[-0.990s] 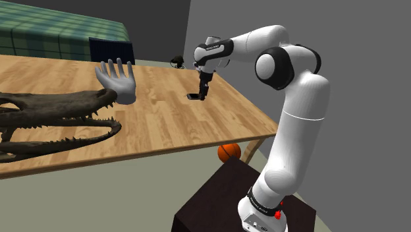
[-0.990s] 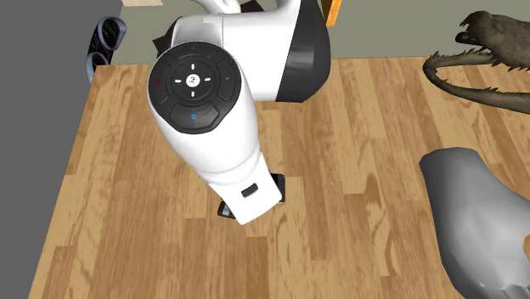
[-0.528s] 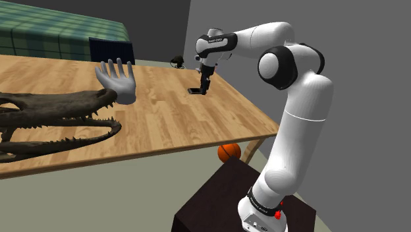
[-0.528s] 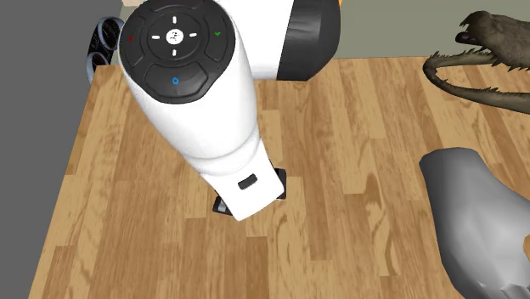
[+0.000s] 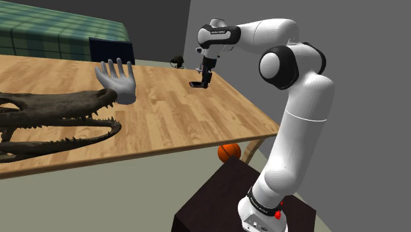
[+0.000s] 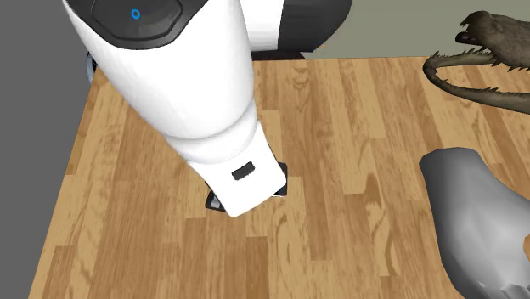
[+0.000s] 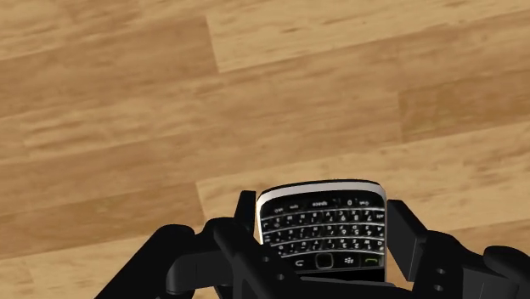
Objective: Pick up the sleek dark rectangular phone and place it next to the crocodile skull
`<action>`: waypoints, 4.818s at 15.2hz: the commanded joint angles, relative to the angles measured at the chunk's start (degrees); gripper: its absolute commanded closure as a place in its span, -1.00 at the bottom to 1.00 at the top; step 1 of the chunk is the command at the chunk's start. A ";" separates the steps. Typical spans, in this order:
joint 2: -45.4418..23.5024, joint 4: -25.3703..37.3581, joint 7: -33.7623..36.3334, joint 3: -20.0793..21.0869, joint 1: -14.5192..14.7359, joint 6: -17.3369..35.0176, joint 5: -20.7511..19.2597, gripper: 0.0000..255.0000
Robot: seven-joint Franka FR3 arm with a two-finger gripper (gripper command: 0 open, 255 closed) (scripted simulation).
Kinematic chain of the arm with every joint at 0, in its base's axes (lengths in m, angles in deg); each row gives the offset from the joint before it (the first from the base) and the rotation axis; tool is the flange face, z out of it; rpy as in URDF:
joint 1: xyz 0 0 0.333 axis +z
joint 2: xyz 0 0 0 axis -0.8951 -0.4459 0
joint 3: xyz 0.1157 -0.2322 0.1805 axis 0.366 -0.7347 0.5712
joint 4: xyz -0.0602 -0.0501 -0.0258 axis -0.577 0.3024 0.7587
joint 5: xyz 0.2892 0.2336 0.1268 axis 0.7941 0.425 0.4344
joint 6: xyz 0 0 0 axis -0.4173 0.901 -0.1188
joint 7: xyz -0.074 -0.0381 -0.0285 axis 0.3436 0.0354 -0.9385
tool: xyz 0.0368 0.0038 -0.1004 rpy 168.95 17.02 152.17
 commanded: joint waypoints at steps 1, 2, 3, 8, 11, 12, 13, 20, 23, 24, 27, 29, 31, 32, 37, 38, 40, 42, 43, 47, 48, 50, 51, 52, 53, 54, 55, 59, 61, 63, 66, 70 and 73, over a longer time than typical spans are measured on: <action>0.15 1.31 0.15 -0.01 0.01 -1.47 -0.10 1.00; 0.15 2.08 0.18 -0.03 -0.02 -2.24 -0.11 1.00; 0.14 2.87 0.20 -0.05 -0.06 -3.01 -0.12 1.00; -0.17 7.11 0.23 -0.16 -0.32 -6.97 -0.02 1.00; -0.55 9.93 0.20 -0.23 -0.55 -9.44 0.14 1.00; -0.72 10.91 0.18 -0.25 -0.64 -10.27 0.21 1.00; -0.91 11.93 0.16 -0.28 -0.74 -11.12 0.29 1.00; -2.81 19.91 -0.12 -0.48 -1.71 -17.37 1.18 1.00; -4.02 23.93 -0.29 -0.58 -2.33 -20.29 1.76 1.00; -4.49 25.38 -0.36 -0.61 -2.58 -21.31 2.00 1.00; -6.13 30.11 -0.57 -0.70 -3.49 -24.53 2.82 1.00; -7.47 33.69 -0.71 -0.74 -4.26 -26.85 3.51 1.00; -8.40 36.07 -0.79 -0.74 -4.83 -28.36 3.99 1.00; -6.19 32.96 0.58 -0.47 -2.99 -27.25 2.88 1.00; 2.62 21.50 8.05 1.87 4.23 -23.58 -1.44 1.00; 4.04 19.76 9.60 2.51 5.37 -23.10 -2.10 1.00; 6.60 16.69 12.72 3.82 7.48 -22.30 -3.23 1.00; 8.81 14.10 15.83 5.28 9.34 -21.67 -4.12 1.00; 9.79 12.96 17.38 6.04 10.19 -21.42 -4.49 1.00; 12.91 9.33 23.49 9.13 13.34 -20.65 -5.47 1.00; 13.50 8.64 24.99 9.91 14.07 -20.52 -5.61 1.00; 14.48 7.50 27.96 11.50 15.47 -20.29 -5.79 1.00; 14.86 7.04 29.43 12.28 16.16 -20.20 -5.83 1.00; 15.18 6.67 30.89 13.08 16.82 -20.12 -5.85 1.00; 15.42 6.37 32.34 13.88 17.46 -20.05 -5.85 1.00; 15.60 6.14 33.78 14.65 18.14 -19.99 -5.83 1.00; 15.72 5.99 35.22 15.43 18.79 -19.94 -5.79 1.00; 15.54 6.12 40.86 18.50 21.34 -19.85 -5.52 1.00; 15.07 6.63 43.63 19.99 22.61 -19.86 -5.36 1.00; 14.35 7.44 46.37 21.48 23.85 -19.93 -5.20 1.00; 12.80 9.25 50.44 23.61 25.77 -20.13 -5.02 1.00; 9.56 13.18 56.17 26.55 28.55 -20.74 -4.97 1.00; 10.63 9.43 56.13 26.52 28.57 -18.05 -4.97 1.00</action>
